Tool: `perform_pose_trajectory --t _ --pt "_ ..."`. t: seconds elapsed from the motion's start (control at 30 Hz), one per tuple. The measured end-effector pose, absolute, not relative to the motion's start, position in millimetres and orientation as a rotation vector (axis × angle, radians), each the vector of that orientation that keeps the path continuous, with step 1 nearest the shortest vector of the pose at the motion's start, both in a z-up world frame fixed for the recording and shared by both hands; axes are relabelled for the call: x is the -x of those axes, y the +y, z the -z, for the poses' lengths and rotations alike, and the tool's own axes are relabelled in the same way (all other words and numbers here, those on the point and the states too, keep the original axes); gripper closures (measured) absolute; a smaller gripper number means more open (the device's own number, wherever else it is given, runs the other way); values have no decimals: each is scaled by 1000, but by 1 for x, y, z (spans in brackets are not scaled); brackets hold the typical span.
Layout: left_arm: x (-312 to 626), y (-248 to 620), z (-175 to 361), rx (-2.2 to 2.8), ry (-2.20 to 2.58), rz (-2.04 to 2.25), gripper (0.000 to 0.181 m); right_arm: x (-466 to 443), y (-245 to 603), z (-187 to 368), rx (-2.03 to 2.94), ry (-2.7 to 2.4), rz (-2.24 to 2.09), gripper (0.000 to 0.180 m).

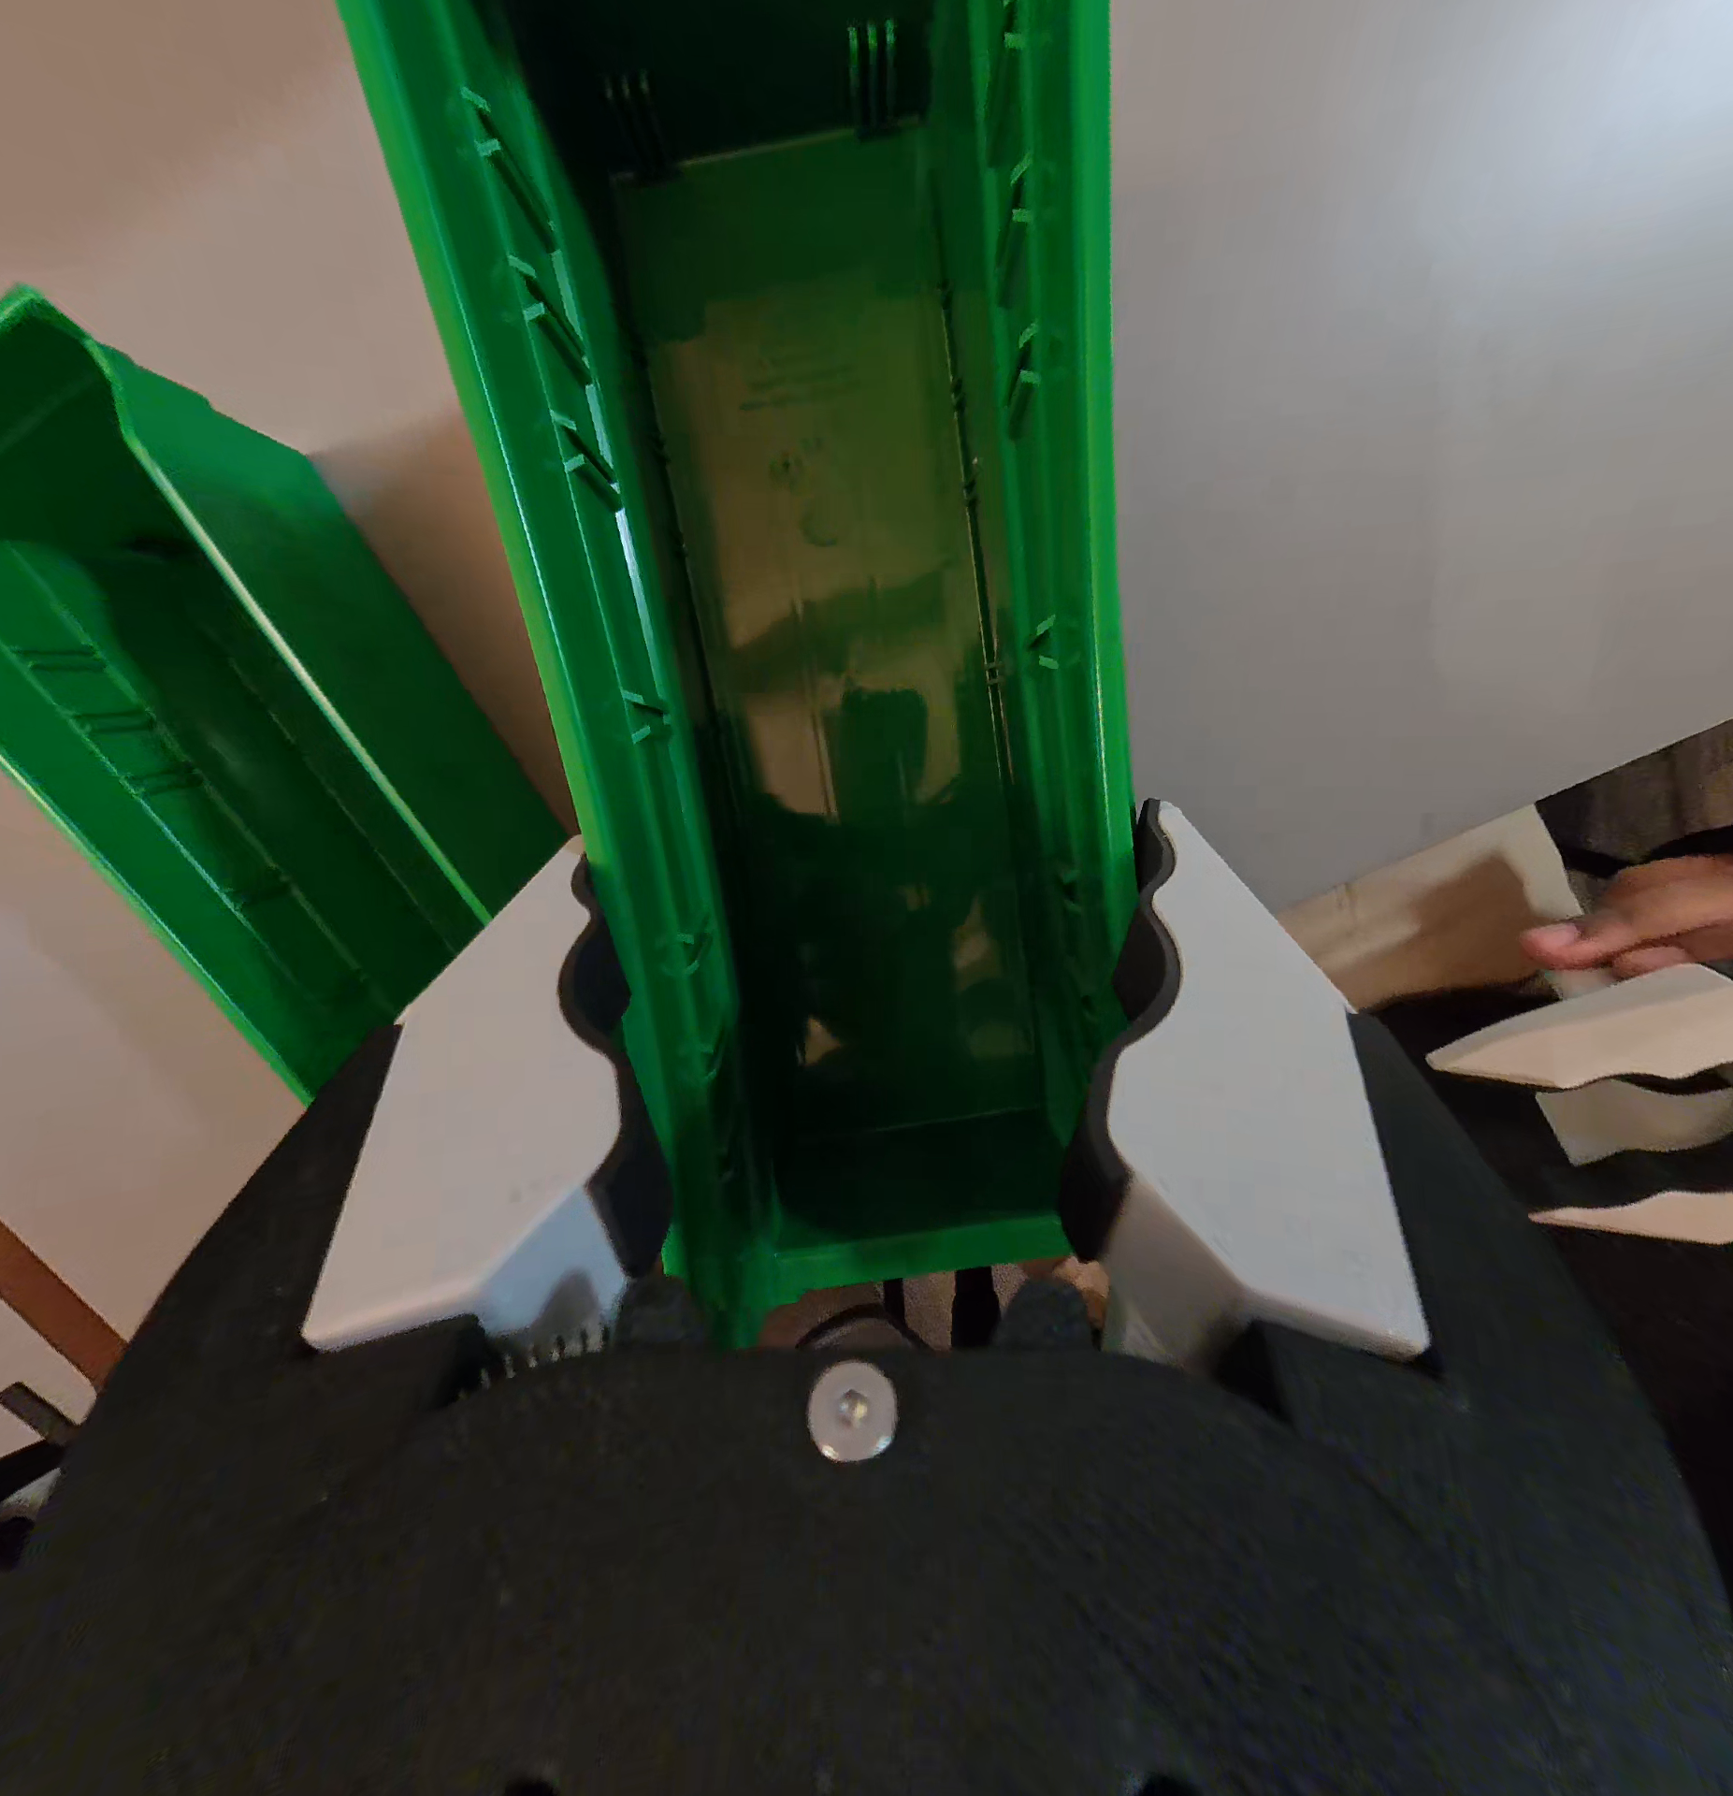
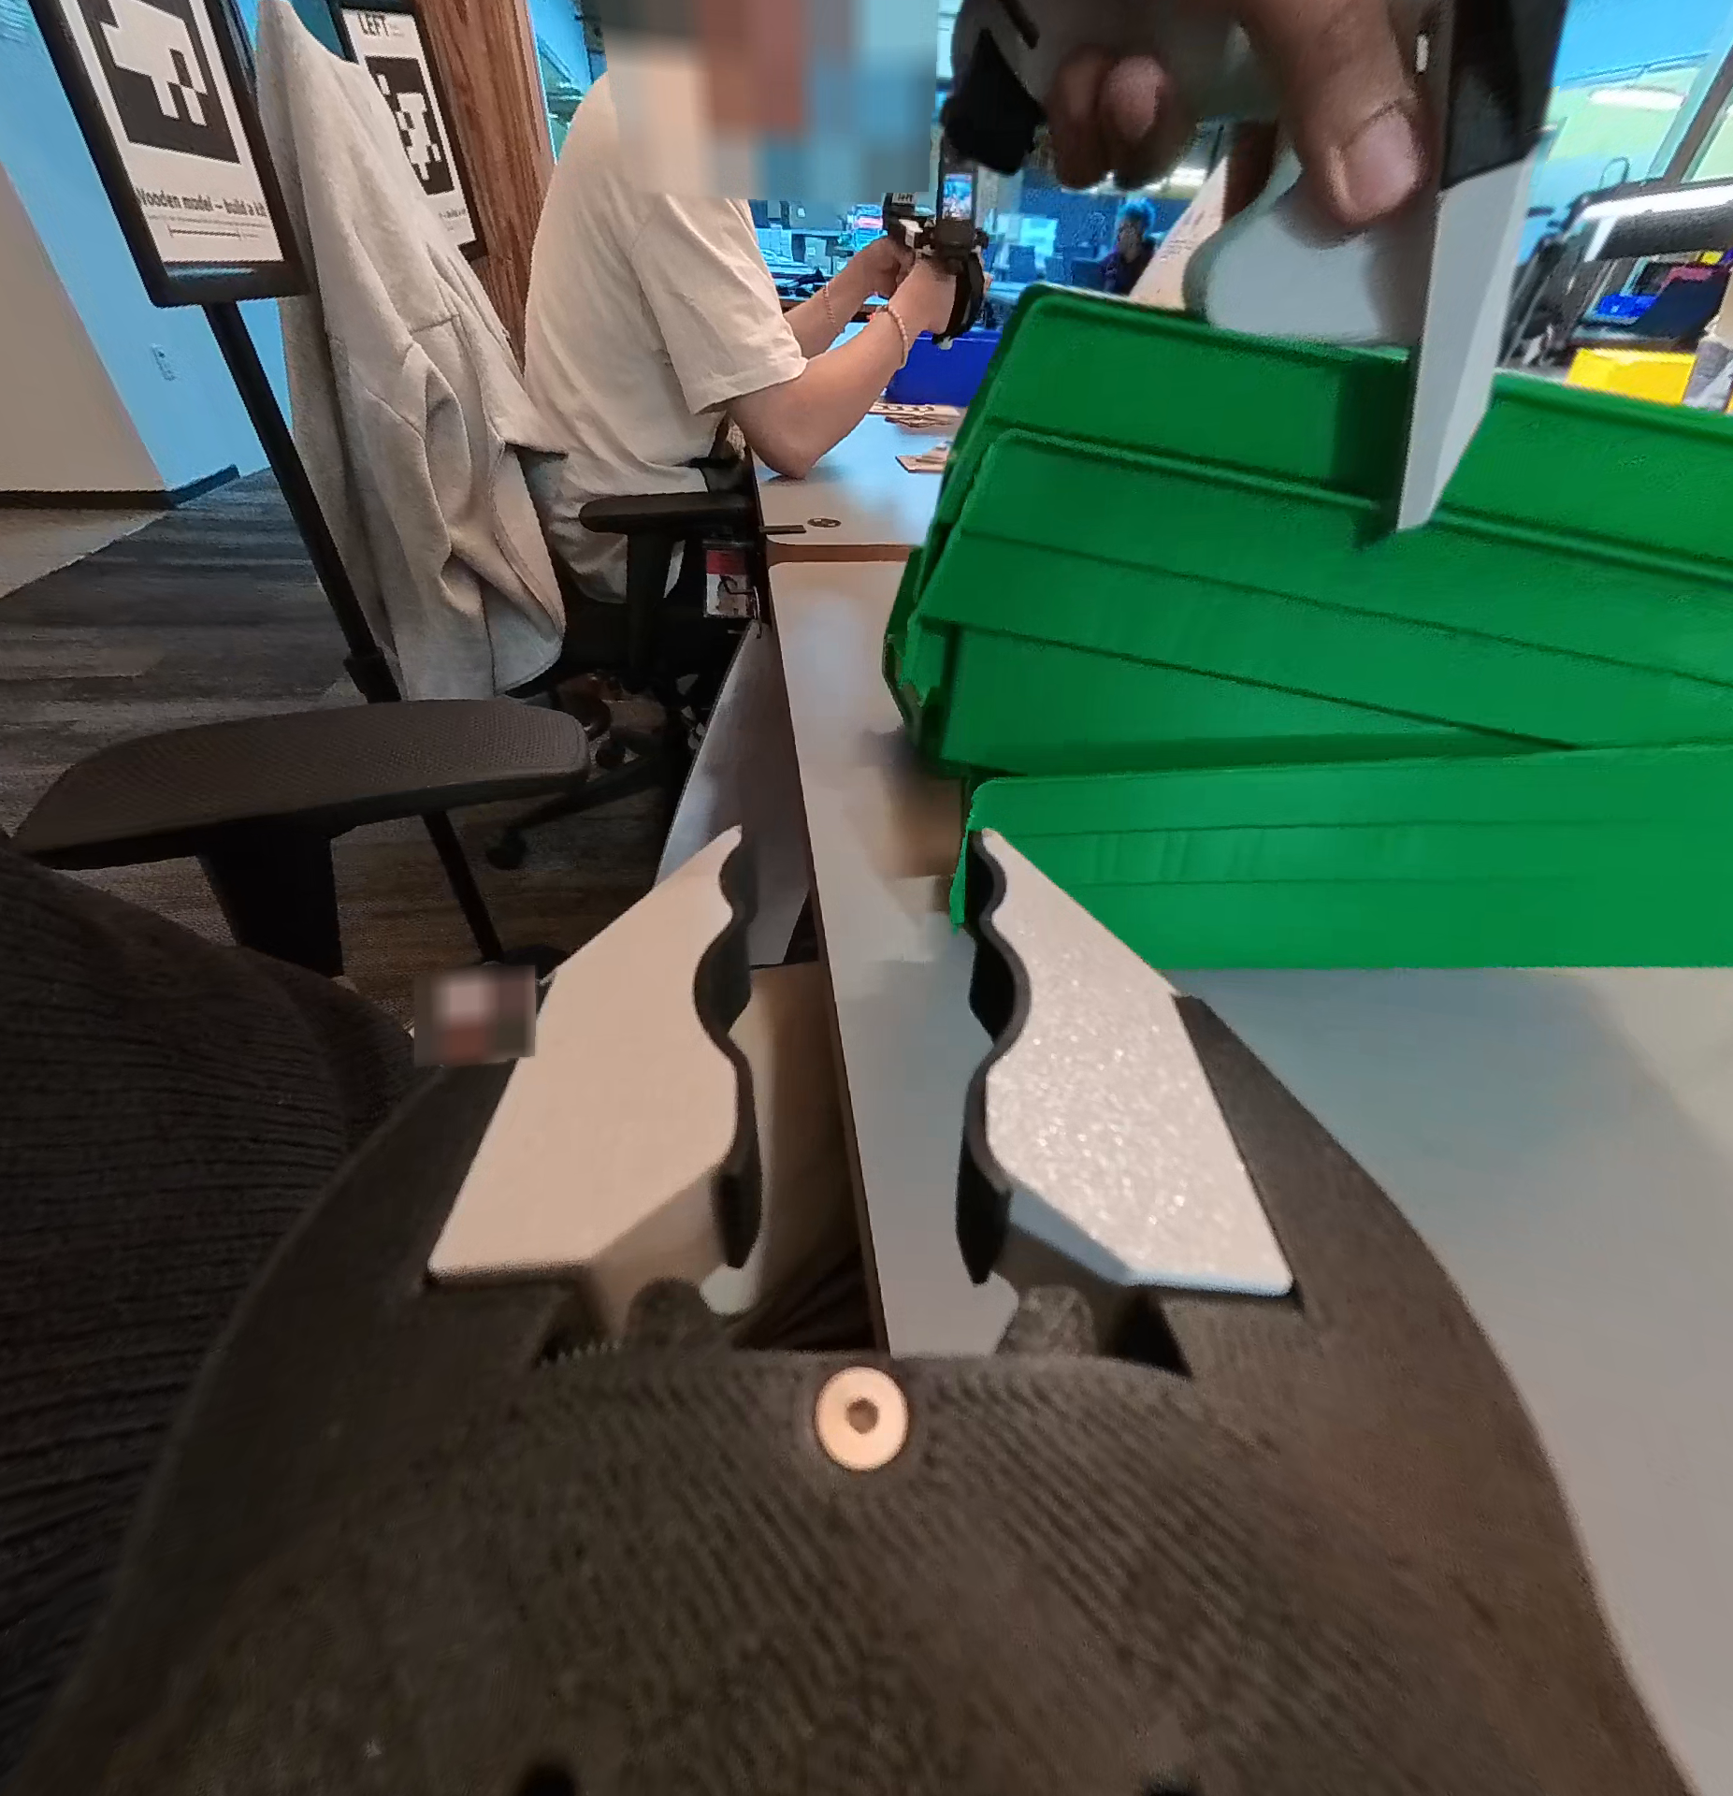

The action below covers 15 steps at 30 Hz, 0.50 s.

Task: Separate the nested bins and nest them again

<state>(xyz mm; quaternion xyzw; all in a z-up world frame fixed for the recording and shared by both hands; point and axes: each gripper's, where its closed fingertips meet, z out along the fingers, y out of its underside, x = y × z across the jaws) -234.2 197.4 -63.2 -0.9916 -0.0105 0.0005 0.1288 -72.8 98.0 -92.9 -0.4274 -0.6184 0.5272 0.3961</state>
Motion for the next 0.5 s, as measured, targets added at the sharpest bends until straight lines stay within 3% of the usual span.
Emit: perform_pose_trajectory --t 0.5 --pt "205 186 70 3108 104 89 73 74 99 102 1115 -1605 -1309 138"
